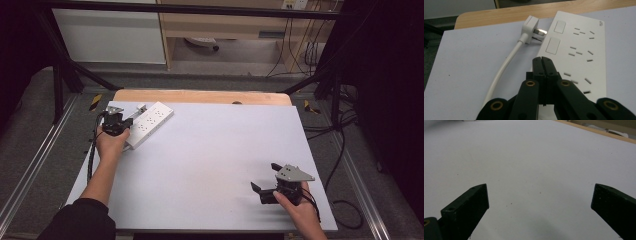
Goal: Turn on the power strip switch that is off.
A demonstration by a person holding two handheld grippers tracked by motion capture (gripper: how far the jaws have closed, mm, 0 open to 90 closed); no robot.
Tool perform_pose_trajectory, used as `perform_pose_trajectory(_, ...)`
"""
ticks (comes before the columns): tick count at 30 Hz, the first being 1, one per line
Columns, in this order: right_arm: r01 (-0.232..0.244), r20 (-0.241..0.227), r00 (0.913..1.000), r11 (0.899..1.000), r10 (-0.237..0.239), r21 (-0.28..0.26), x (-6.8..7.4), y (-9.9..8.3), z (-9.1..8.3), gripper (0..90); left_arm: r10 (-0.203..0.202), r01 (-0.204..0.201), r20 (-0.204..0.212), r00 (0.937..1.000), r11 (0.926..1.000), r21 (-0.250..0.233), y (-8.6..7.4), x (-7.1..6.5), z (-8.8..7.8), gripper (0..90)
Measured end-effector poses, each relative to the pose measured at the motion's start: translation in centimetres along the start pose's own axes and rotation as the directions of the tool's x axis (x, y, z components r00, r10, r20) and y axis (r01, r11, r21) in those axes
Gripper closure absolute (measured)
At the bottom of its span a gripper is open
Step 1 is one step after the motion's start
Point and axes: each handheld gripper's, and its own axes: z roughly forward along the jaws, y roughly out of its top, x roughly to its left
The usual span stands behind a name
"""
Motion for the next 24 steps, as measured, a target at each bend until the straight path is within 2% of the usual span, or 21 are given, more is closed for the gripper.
perform_pose_trajectory(5, -0.002, -0.001, 1.0, 1.0, 0.002, 0.0, 0.0, 0.01, 0.0, 1.9, -0.011, 0.011, 0.0, 0.9999, 0.9999, -0.01, 0.12, -0.18, -0.14, 89.5)
perform_pose_trajectory(8, -0.002, -0.001, 1.0, 1.0, 0.002, -0.001, 0.0, 0.01, -0.01, 1.9, -0.008, 0.008, -0.003, 1.0, 0.9995, -0.03, 0.35, -0.32, -0.33, 84.8)
perform_pose_trajectory(9, -0.003, -0.001, 1.0, 1.0, 0.003, 0.0, 0.01, 0.01, -0.02, 1.9, -0.008, 0.008, -0.005, 1.0, 0.9993, -0.036, 0.42, -0.36, -0.4, 80.4)
perform_pose_trajectory(10, -0.003, -0.001, 1.0, 1.0, 0.003, 0.0, 0.01, 0.01, -0.02, 1.9, -0.011, 0.01, -0.004, 0.9999, 0.9991, -0.042, 0.48, -0.38, -0.44, 80.4)
perform_pose_trajectory(13, -0.005, -0.004, 1.0, 1.0, 0.005, -0.004, 0.02, 0.04, -0.01, 1.9, -0.016, 0.015, -0.014, 0.9998, 0.9985, -0.053, 0.57, -0.31, -0.5, 72.3)
perform_pose_trajectory(18, -0.006, -0.005, 1.0, 1.0, 0.006, -0.006, -0.01, 0.03, -0.04, 1.9, -0.026, 0.026, -0.012, 0.9996, 0.9987, -0.044, 0.4, -0.22, -0.29, 65.3)
perform_pose_trajectory(20, -0.007, -0.005, 1.0, 1.0, 0.007, -0.006, -0.01, 0.04, -0.05, 1.9, -0.028, 0.028, -0.014, 0.9995, 0.9988, -0.041, 0.37, -0.3, -0.17, 55.9)
perform_pose_trajectory(21, -0.007, -0.005, 1.0, 1.0, 0.007, -0.006, -0.01, 0.04, -0.05, 1.9, -0.029, 0.028, -0.008, 0.9996, 0.9988, -0.04, 0.37, -0.35, -0.12, 55.9)
perform_pose_trajectory(22, -0.007, -0.005, 1.0, 1.0, 0.007, -0.006, -0.01, 0.04, -0.04, 1.9, -0.028, 0.028, -0.008, 0.9996, 0.9988, -0.04, 0.38, -0.44, -0.1, 50.0)
perform_pose_trajectory(24, -0.007, -0.006, 1.0, 1.0, 0.007, -0.006, -0.01, 0.04, -0.04, 1.8, -0.033, 0.033, -0.003, 0.9994, 0.9985, -0.044, 0.46, -0.59, -0.15, 47.2)
